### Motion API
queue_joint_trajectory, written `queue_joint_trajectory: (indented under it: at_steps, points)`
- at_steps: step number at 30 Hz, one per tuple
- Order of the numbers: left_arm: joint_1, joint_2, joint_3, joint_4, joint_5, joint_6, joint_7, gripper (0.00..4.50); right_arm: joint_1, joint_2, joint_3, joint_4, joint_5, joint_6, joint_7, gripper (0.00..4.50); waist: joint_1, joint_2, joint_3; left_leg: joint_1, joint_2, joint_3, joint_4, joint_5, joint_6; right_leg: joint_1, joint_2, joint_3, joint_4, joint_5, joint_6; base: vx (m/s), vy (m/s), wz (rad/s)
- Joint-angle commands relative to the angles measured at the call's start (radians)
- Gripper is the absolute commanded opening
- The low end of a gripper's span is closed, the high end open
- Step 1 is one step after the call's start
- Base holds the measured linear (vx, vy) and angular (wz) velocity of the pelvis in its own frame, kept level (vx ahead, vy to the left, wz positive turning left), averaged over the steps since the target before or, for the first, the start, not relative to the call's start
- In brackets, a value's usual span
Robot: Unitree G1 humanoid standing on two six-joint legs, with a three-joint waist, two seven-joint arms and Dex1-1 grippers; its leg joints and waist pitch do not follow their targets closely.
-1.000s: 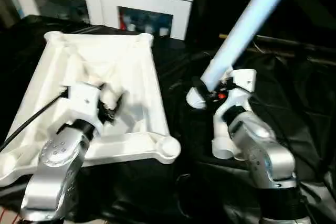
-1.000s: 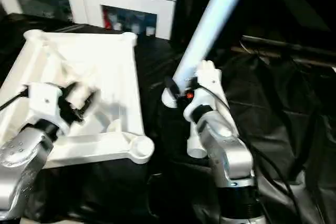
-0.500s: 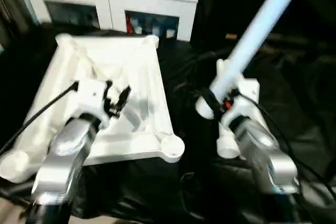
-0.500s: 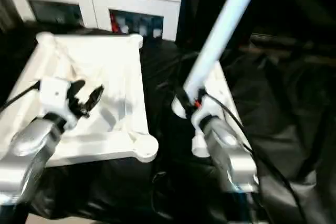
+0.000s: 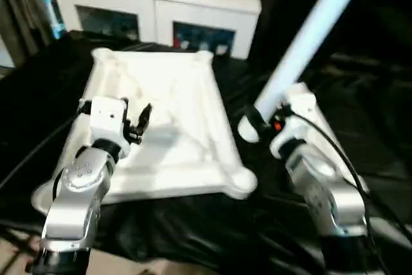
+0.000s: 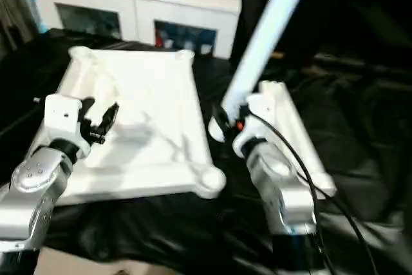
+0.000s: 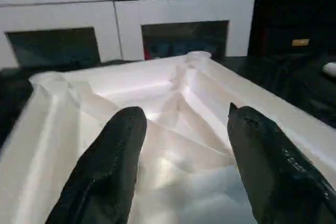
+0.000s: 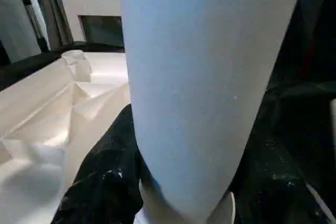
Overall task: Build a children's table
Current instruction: Move to table
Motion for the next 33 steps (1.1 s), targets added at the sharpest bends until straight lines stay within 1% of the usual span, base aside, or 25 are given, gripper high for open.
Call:
queue_joint_trajectory:
  at_steps: [1,2,3,4,6,7,8,9,10,11,12,13,14,16,17,19,20,22,23,24,25,26,27,29,33]
  points:
    - [0.003,-0.011,-0.011,-0.019,-0.011,0.029,0.022,2.86,-0.004,-0.009,-0.012,0.03,-0.005,-0.011,0.002,1.9,0.049,-0.01,-0.044,-0.002,-0.007,0.004,0.028,-0.152,0.064,0.026,-0.219,0.129,-0.186,-0.417,0.056,-0.095,-0.148,-0.14]
    - [0.002,-0.007,-0.014,-0.021,-0.006,0.027,0.023,2.86,-0.01,-0.009,-0.012,0.038,-0.006,-0.013,0.003,1.9,0.057,-0.029,-0.048,-0.026,-0.001,-0.001,0.044,-0.118,0.052,0.035,-0.22,0.15,-0.187,-0.548,0.15,-0.082,-0.097,-0.27]
    - [0.001,-0.004,-0.018,-0.024,-0.002,0.019,0.021,2.86,-0.014,-0.01,-0.012,0.044,-0.007,-0.016,0.003,1.9,0.072,-0.022,-0.045,-0.062,-0.002,-0.023,0.074,-0.122,0.049,0.05,-0.246,0.173,-0.182,-0.667,0.234,-0.082,-0.097,-0.27]
    - [-0.001,0.009,-0.029,-0.028,0.023,0.003,0.022,2.86,-0.018,-0.011,-0.013,0.049,-0.006,-0.016,0.003,1.9,0.077,-0.021,-0.048,-0.083,-0.008,-0.047,0.111,-0.166,0.067,0.058,-0.277,0.198,-0.174,-0.588,0.22,-0.061,-0.022,-0.25]
    - [-0.002,0.017,-0.035,-0.033,0.04,0.003,0.023,2.86,-0.021,-0.011,-0.014,0.052,-0.006,-0.016,0.004,1.9,0.079,-0.007,-0.036,-0.051,0.007,-0.065,0.077,-0.153,0.06,0.037,-0.257,0.162,-0.172,-0.416,0.01,-0.063,0.029,-0.08]
    - [-0.009,0.021,-0.035,-0.034,0.053,0.011,0.022,2.86,-0.024,-0.012,-0.015,0.057,-0.009,-0.018,0.005,1.9,0.069,0.026,-0.032,0.003,0.026,-0.059,-0.017,-0.135,0.044,0.021,-0.162,0.087,-0.153,-0.297,-0.134,-0.054,0.081,0.06]
    - [-0.014,0.019,-0.031,-0.031,0.053,0.016,0.023,2.86,-0.024,-0.013,-0.015,0.059,-0.011,-0.02,0.005,1.9,0.044,0.061,-0.039,0.062,0.063,-0.065,-0.073,-0.137,0.01,-0.012,-0.039,0.028,-0.089,-0.112,-0.152,-0.051,0.108,0.12]
    - [-0.017,0.016,-0.027,-0.028,0.048,0.016,0.021,2.86,-0.023,-0.014,-0.015,0.06,-0.012,-0.022,0.005,1.9,0.022,0.07,-0.045,0.063,0.118,-0.094,-0.103,-0.154,-0.077,0.001,-0.036,0.022,-0.055,0.054,-0.126,-0.051,0.108,0.12]
    - [-0.021,0.01,-0.019,-0.025,0.031,0.033,0.015,2.86,-0.019,-0.014,-0.015,0.058,-0.014,-0.023,0.003,1.9,0.019,0.09,-0.043,0.065,0.134,-0.107,-0.117,-0.194,-0.123,-0.002,-0.029,0.012,-0.038,0.064,-0.116,-0.049,0.098,0.1]
    - [-0.025,0.008,-0.015,-0.022,0.014,0.053,0.007,2.86,-0.015,-0.015,-0.015,0.057,-0.016,-0.026,0.0,1.9,0.012,0.09,-0.036,0.07,0.161,-0.112,-0.135,-0.269,-0.128,-0.017,-0.032,0.008,-0.025,0.027,-0.082,-0.04,0.053,0.17]
    - [-0.027,0.01,-0.016,-0.021,0.012,0.051,0.003,2.86,-0.012,-0.015,-0.014,0.057,-0.016,-0.027,-0.001,1.9,0.015,0.086,-0.031,0.062,0.152,-0.09,-0.137,-0.332,-0.116,-0.018,-0.037,0.011,-0.031,0.015,-0.069,-0.04,0.053,0.17]
    - [-0.029,0.012,-0.017,-0.019,0.01,0.049,-0.001,2.86,-0.01,-0.015,-0.014,0.057,-0.017,-0.028,-0.002,1.9,0.014,0.078,-0.025,0.056,0.091,-0.042,-0.121,-0.456,-0.102,-0.008,-0.056,0.027,-0.08,0.0,-0.071,-0.036,-0.01,0.24]
    - [-0.032,0.015,-0.026,-0.02,0.007,0.037,-0.012,2.86,-0.005,-0.013,-0.014,0.055,-0.02,-0.03,-0.006,1.9,0.027,0.038,-0.021,0.046,0.01,0.012,-0.07,-0.474,-0.07,-0.009,-0.111,0.067,-0.146,-0.221,-0.084,0.0,0.0,0.0]
    - [-0.037,0.023,-0.046,-0.017,0.031,0.029,-0.007,2.86,0.0,-0.011,-0.018,0.05,-0.022,-0.03,-0.009,1.9,0.071,0.011,-0.026,0.017,0.022,-0.002,0.004,-0.246,0.031,0.03,-0.243,0.153,-0.212,-0.608,-0.006,0.0,0.0,0.0]
    - [-0.044,0.029,-0.073,-0.008,0.065,0.012,-0.005,2.86,0.006,-0.011,-0.021,0.047,-0.026,-0.032,-0.014,1.9,0.084,0.024,-0.02,0.014,0.034,-0.016,0.001,-0.159,0.054,0.023,-0.251,0.151,-0.216,-0.68,-0.001,0.0,0.0,0.0]
    - [-0.05,0.018,-0.075,-0.001,0.06,0.015,-0.007,2.86,0.007,-0.015,-0.022,0.047,-0.034,-0.035,-0.018,1.9,0.07,0.049,-0.017,0.03,0.04,-0.015,-0.069,-0.191,0.012,0.008,-0.154,0.084,-0.187,-0.587,-0.046,0.0,0.0,0.0]
    - [-0.052,0.012,-0.072,0.001,0.058,0.015,-0.006,2.86,0.007,-0.018,-0.021,0.048,-0.038,-0.038,-0.021,1.9,0.024,0.077,-0.027,0.061,0.075,-0.045,-0.122,-0.386,-0.152,-0.004,-0.035,0.035,-0.11,-0.179,-0.068,0.0,0.0,0.0]
    - [-0.057,-0.003,-0.062,0.004,0.037,0.04,-0.006,2.86,0.007,-0.023,-0.021,0.048,-0.043,-0.04,-0.026,1.9,0.005,0.1,-0.026,0.076,0.167,-0.094,-0.179,-0.502,-0.193,-0.011,-0.029,0.009,-0.05,0.009,-0.074,0.0,0.0,0.0]
    - [-0.058,-0.003,-0.062,0.005,0.036,0.043,-0.007,2.86,0.007,-0.024,-0.021,0.048,-0.043,-0.041,-0.027,1.9,-0.001,0.1,-0.027,0.078,0.18,-0.095,-0.183,-0.51,-0.166,-0.016,-0.031,0.005,-0.033,0.022,-0.076,-0.006,-0.053,0.1]
    - [-0.06,0.002,-0.068,0.008,0.038,0.045,-0.015,2.86,0.006,-0.026,-0.022,0.047,-0.041,-0.041,-0.027,1.9,-0.009,0.085,-0.025,0.063,0.148,-0.059,-0.166,-0.5,-0.033,-0.005,-0.057,0.016,-0.056,0.005,-0.09,-0.006,-0.053,0.1]
    - [-0.063,0.008,-0.075,0.013,0.034,0.036,-0.033,2.86,0.006,-0.027,-0.024,0.046,-0.036,-0.038,-0.024,1.9,-0.01,0.069,-0.023,0.049,0.104,-0.031,-0.138,-0.498,-0.01,0.0,-0.071,0.033,-0.095,-0.025,-0.106,0.001,-0.11,0.04]
    - [-0.068,0.021,-0.091,0.022,0.028,0.017,-0.066,2.86,0.004,-0.029,-0.029,0.042,-0.027,-0.033,-0.017,1.9,0.012,0.039,-0.022,0.03,-0.009,0.035,-0.054,-0.424,-0.024,-0.002,-0.104,0.053,-0.17,-0.301,-0.087,-0.01,-0.123,-0.02]
    - [-0.072,0.025,-0.101,0.025,0.014,0.006,-0.094,2.86,0.002,-0.03,-0.033,0.041,-0.017,-0.028,-0.007,1.9,0.037,0.015,-0.032,0.02,0.0,0.027,-0.035,-0.255,-0.012,0.012,-0.152,0.089,-0.195,-0.579,0.041,-0.01,-0.123,-0.02]
    - [-0.08,0.033,-0.118,0.03,-0.01,0.005,-0.144,2.86,-0.002,-0.035,-0.032,0.042,-0.018,-0.023,0.007,1.9,0.048,0.018,-0.038,0.001,0.008,0.023,-0.062,-0.132,-0.03,0.014,-0.125,0.07,-0.183,-0.606,0.109,-0.019,-0.091,-0.12]
    - [-0.093,0.023,-0.133,0.048,-0.004,0.01,-0.156,2.86,-0.015,-0.053,-0.028,0.054,-0.032,-0.023,0.015,1.9,0.027,0.04,-0.033,0.012,0.026,0.019,-0.095,-0.2,-0.064,0.006,-0.076,0.042,-0.153,-0.306,0.008,-0.004,-0.019,-0.03]
